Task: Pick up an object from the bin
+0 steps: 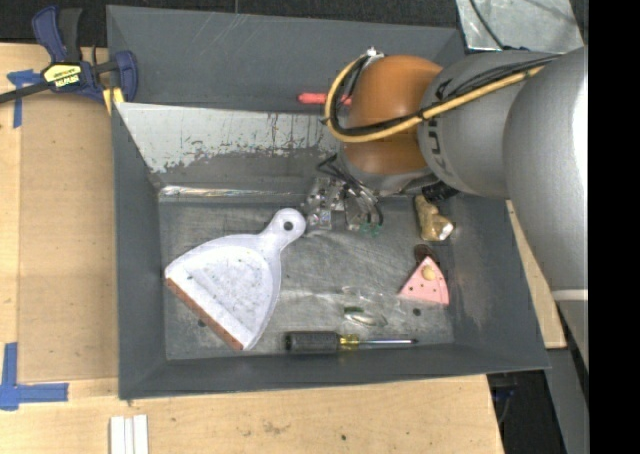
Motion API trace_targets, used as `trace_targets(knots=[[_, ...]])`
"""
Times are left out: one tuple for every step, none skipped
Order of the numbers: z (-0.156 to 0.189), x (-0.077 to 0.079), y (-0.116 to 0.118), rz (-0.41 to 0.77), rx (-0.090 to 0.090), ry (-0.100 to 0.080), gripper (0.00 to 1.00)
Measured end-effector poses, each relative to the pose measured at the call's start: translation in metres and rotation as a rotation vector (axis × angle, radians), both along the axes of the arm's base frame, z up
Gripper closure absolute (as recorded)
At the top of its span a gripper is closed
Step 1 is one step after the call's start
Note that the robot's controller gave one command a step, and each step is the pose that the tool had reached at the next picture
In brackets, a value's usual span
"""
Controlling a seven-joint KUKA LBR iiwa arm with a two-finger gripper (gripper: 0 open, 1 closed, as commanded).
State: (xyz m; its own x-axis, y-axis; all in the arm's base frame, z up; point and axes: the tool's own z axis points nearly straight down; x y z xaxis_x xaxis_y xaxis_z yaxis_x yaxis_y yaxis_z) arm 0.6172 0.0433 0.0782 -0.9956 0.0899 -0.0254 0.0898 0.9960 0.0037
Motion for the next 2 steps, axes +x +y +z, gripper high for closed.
trace_targets(knots=[[0.000, 0.000, 0.000, 0.000, 0.000, 0.000, 1.00], [0.020, -0.002, -0.005, 0.010, -0.001, 0.022, 1.00]])
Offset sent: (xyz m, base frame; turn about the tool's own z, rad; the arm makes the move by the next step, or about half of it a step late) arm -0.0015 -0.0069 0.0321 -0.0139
